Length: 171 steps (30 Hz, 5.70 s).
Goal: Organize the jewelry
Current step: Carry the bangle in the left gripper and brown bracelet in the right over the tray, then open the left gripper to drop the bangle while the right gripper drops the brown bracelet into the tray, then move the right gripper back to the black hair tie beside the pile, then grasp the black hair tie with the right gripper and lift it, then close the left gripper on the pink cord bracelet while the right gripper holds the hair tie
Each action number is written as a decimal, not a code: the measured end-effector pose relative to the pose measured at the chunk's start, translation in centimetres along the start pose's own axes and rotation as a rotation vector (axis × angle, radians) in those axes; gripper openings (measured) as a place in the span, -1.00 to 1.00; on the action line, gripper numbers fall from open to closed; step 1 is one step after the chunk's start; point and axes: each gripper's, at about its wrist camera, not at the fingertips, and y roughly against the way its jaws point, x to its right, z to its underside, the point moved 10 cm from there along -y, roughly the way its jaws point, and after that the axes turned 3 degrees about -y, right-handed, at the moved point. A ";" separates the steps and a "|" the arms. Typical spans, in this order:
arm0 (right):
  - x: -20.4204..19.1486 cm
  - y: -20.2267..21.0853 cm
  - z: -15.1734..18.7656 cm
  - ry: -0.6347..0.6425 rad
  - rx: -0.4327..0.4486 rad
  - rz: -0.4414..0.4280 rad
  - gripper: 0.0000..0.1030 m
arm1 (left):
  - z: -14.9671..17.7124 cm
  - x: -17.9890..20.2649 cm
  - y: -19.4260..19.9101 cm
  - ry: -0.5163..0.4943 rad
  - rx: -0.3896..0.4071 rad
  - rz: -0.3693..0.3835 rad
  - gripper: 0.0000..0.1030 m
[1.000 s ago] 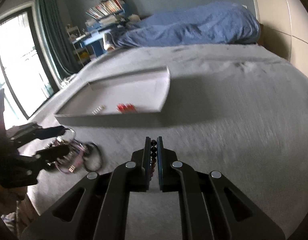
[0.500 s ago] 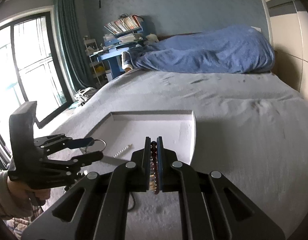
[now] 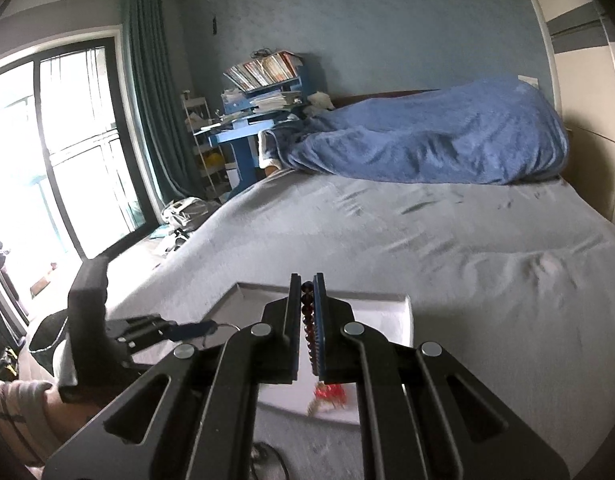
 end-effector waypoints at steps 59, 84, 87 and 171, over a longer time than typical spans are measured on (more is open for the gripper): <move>1.9 -2.8 12.9 -0.002 -0.176 0.062 0.15 | 5.5 -2.4 2.0 0.064 0.031 -0.020 0.76; 2.6 -0.1 17.9 -0.043 -0.187 0.077 0.42 | 9.5 -0.9 5.4 0.107 0.102 0.003 0.77; 2.5 -0.2 18.0 -0.035 -0.195 0.074 0.42 | 9.7 -0.3 5.3 0.085 0.096 0.018 0.77; 5.3 -1.8 20.1 -0.056 -0.333 0.129 -0.93 | 12.0 8.4 4.3 -0.181 -0.032 0.102 0.53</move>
